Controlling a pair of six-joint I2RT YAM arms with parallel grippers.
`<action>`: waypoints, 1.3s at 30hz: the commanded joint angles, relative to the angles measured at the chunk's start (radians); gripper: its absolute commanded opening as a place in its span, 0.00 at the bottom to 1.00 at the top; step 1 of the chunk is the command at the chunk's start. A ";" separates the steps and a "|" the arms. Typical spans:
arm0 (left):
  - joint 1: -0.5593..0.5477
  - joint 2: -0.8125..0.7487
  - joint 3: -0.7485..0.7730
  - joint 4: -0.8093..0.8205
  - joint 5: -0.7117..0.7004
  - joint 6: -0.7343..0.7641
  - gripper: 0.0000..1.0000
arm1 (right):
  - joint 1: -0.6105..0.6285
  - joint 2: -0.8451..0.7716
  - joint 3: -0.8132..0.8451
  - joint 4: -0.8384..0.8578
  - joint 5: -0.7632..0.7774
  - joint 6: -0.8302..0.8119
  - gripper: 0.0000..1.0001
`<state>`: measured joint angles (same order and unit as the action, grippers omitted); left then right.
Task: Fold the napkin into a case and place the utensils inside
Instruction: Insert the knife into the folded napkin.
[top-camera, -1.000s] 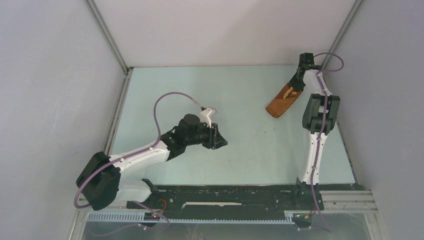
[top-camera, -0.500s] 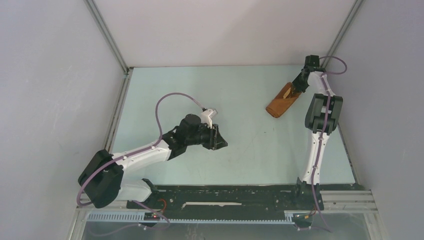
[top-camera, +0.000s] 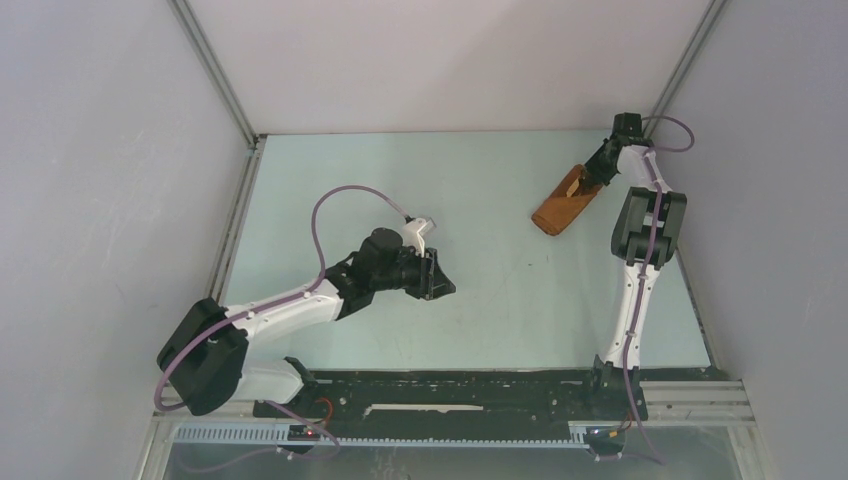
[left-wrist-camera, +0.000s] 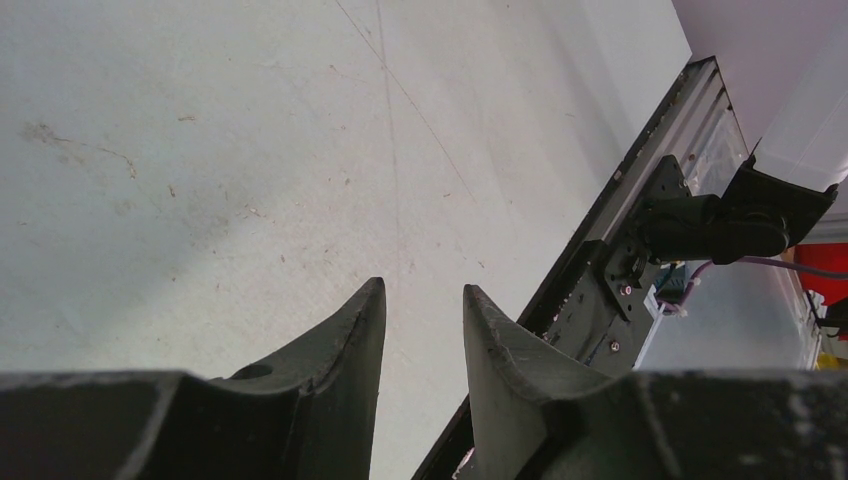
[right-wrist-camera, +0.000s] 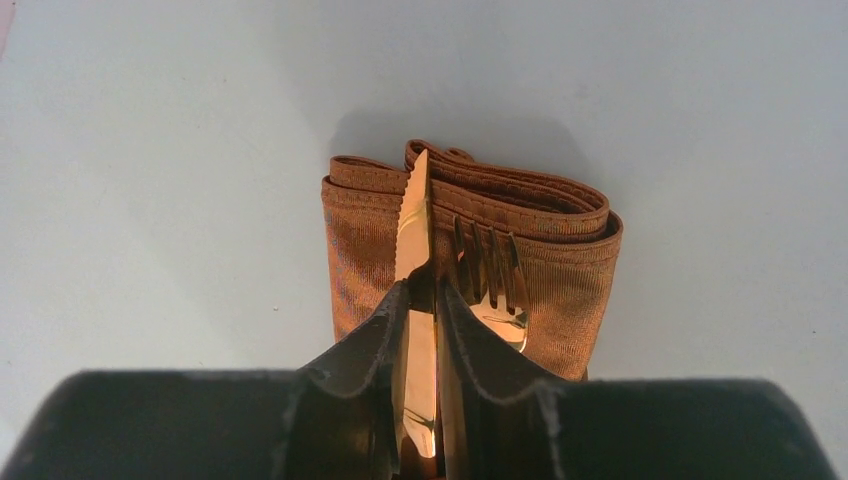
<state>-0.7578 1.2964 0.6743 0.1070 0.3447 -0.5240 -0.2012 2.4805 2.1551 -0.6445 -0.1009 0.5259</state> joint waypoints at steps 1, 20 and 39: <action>0.006 0.004 0.045 0.027 0.008 -0.008 0.41 | -0.010 0.014 0.017 0.027 -0.016 0.012 0.26; 0.006 -0.010 0.029 0.039 0.008 -0.018 0.40 | -0.012 -0.069 -0.101 0.099 -0.065 0.021 0.00; 0.006 -0.018 0.017 0.057 0.015 -0.031 0.40 | 0.005 -0.167 -0.226 0.141 -0.061 -0.014 0.24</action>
<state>-0.7578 1.3010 0.6754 0.1287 0.3458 -0.5499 -0.2073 2.3787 1.9213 -0.4538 -0.1902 0.5465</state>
